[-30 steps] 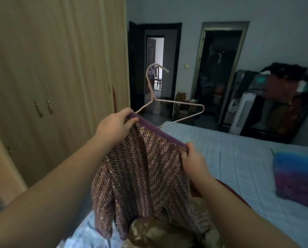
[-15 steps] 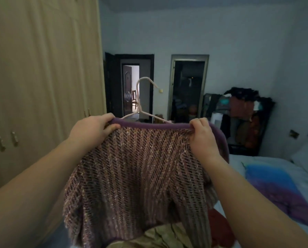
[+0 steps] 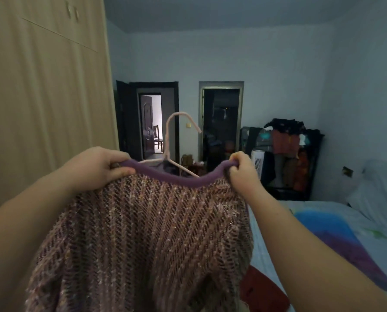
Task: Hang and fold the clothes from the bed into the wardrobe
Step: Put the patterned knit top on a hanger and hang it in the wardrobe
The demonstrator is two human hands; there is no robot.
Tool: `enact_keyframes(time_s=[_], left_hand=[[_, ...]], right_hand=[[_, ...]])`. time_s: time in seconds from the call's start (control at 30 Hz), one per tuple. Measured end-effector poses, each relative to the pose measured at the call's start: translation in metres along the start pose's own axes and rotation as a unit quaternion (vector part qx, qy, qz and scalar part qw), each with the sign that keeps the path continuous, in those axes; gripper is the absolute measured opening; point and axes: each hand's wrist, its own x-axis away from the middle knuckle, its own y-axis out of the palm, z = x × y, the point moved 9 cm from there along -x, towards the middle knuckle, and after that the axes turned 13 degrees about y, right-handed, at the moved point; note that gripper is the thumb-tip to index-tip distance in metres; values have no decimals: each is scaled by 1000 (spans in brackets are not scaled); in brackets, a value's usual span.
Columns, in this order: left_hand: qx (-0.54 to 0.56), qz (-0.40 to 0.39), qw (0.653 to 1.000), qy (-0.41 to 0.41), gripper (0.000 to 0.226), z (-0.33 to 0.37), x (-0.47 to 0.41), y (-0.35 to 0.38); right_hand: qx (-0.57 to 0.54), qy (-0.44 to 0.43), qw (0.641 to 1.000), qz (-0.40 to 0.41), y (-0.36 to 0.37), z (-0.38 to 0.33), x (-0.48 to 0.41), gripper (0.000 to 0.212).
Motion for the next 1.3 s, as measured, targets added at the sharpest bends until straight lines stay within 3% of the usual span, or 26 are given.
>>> enact_keyframes(time_s=[0.17,0.27,0.33,0.4,0.47,0.53,0.63,0.77,0.9,1.17,1.3], left_hand=[[5,-25,999,33,5,23,-6,21],[12,-9,1000,23,6,25,-6,30],[4,1,1000,-1,5,21,-4,37],[-7,11,1000,-28,8,13,-2,46],[-21,27,998,-49,11,4,2,52],[-32,38,996,-68,13,-2,5,56],[-40,46,994,-95,15,-4,7,62],[-35,60,992,-103,13,6,4,67],[-34,58,994,-91,13,17,0,70],[33,1,999,-28,11,30,4,56],[26,-15,1000,0,6,40,-1,27]], right_hand=[[66,-81,979,-177,45,-40,19,16],[198,-56,932,-299,77,-30,30,17],[284,-23,901,-328,82,-13,32,23],[299,13,908,-294,67,-2,25,21],[208,63,936,-276,48,2,25,10],[114,85,947,-287,35,1,33,26],[138,1,956,-258,23,-6,46,27],[329,-120,930,-113,13,2,59,31],[303,-144,942,-27,6,7,65,23],[303,-209,922,-117,-18,-24,62,16],[258,-192,929,-183,-27,-48,53,20]])
